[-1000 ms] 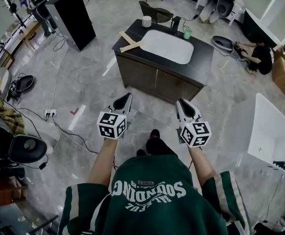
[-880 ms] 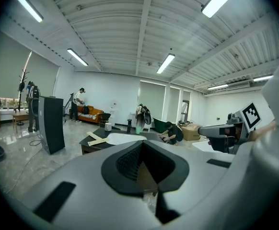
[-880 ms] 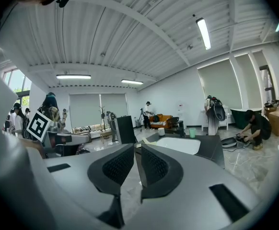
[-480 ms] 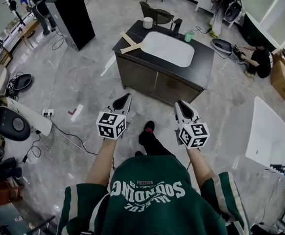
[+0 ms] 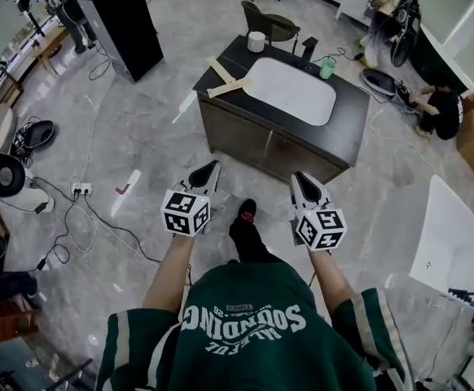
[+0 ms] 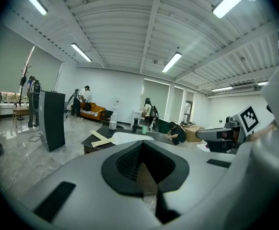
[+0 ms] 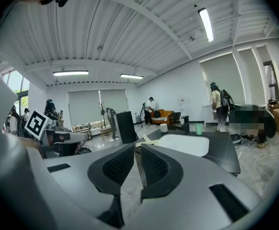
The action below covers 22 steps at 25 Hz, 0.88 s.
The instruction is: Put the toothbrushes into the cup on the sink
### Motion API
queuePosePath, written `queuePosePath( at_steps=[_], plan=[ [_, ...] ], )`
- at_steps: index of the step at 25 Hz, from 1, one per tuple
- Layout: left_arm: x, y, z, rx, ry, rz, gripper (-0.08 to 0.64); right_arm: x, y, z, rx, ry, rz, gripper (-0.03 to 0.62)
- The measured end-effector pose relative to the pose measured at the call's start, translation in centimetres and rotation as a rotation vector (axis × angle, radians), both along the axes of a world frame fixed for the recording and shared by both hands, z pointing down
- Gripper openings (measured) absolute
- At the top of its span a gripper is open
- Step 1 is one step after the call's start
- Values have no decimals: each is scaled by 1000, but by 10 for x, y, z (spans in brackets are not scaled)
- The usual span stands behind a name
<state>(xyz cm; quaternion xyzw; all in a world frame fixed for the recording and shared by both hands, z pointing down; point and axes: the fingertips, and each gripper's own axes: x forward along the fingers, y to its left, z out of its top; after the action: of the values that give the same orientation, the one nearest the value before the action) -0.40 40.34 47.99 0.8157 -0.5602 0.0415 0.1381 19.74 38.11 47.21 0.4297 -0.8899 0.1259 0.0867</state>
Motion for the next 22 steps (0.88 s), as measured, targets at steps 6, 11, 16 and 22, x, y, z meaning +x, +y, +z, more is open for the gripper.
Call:
queuePosePath(
  at_steps=[6, 11, 16, 22],
  plan=[
    [-29, -60, 6, -24, -15, -3, 11, -37, -66, 10, -36, -18, -17, 48],
    [-52, -116, 5, -45, -12, -21, 11, -65, -126, 12, -66, -20, -46, 48],
    [-67, -176, 8, -73, -14, -27, 11, -86, -191, 20, -108, -27, -58, 48],
    [-76, -245, 21, -117, -19, -29, 11, -99, -263, 35, -161, -40, -60, 48]
  ],
)
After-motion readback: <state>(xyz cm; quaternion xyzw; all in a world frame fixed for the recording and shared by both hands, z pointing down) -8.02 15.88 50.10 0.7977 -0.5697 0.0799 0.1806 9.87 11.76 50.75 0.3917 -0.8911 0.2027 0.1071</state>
